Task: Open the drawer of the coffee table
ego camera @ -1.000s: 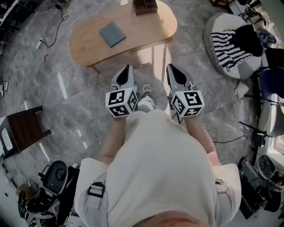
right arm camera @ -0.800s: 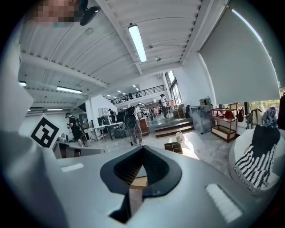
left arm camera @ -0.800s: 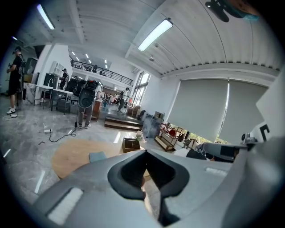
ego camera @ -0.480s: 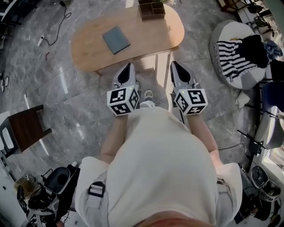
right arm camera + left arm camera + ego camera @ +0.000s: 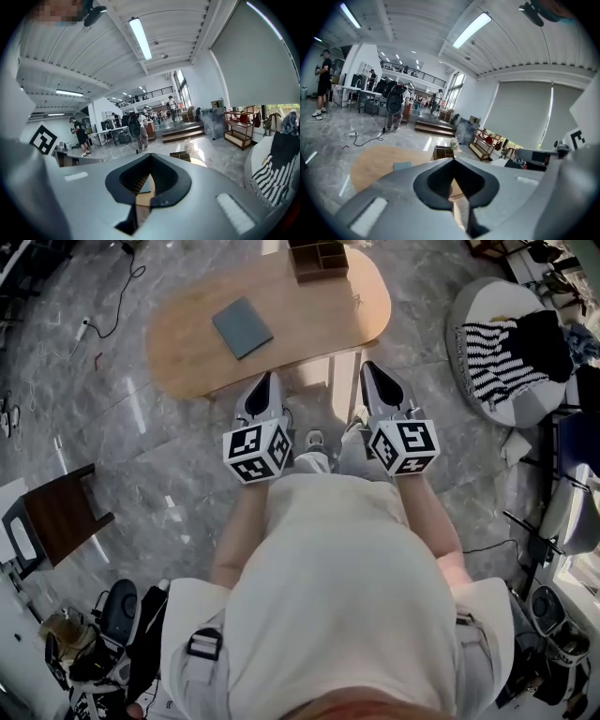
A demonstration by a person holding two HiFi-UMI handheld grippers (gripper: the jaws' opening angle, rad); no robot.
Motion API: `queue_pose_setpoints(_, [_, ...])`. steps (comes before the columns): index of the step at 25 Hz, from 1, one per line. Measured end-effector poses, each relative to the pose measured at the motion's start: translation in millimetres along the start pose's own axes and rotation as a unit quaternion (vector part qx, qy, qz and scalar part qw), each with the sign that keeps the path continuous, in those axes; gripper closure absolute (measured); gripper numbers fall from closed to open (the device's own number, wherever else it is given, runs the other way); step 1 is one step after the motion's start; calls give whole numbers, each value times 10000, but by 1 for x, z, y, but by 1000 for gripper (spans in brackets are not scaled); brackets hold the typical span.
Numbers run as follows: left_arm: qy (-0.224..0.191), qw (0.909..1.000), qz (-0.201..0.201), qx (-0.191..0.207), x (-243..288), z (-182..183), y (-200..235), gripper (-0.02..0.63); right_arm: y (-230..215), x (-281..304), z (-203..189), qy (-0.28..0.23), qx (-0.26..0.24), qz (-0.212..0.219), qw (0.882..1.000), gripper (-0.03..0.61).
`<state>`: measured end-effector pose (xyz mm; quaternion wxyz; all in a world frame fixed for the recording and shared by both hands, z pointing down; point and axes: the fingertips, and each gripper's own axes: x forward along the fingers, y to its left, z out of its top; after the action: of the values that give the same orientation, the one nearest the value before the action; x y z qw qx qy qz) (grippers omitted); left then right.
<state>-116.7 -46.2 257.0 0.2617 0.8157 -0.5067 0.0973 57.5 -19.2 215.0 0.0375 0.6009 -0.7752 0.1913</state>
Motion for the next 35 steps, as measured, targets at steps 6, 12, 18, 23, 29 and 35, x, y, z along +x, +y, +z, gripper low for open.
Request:
queue_pose_setpoints(6, [-7,9996,257,-152,18,-8,10,617,-24,17,-7,208,-93,109,9997,577])
queue_pose_setpoints(12, [65,9976,594,-350,38,-25,28,617,-49,38,-28,567,-92,198,9982,578])
queue_pose_setpoints(18, [130,9946,911,-486,58,-57,47,617,-66,60,-61,858,-199,342,9955,577])
queue_pose_setpoints(23, [334,9922,1064,-548,78,-93,58,617,-96,76,-92,1044,-216,279,9939,577])
queue_pose_setpoints(29, [585,9895,1213,-521,112,-146,82,617,-137,107,-152,1379,-194,108,9902,577])
queue_pose_setpoints(35, [777,9874,1297,-470,138,-200,105,617,-170,125,-206,1632,-302,5,9861,577])
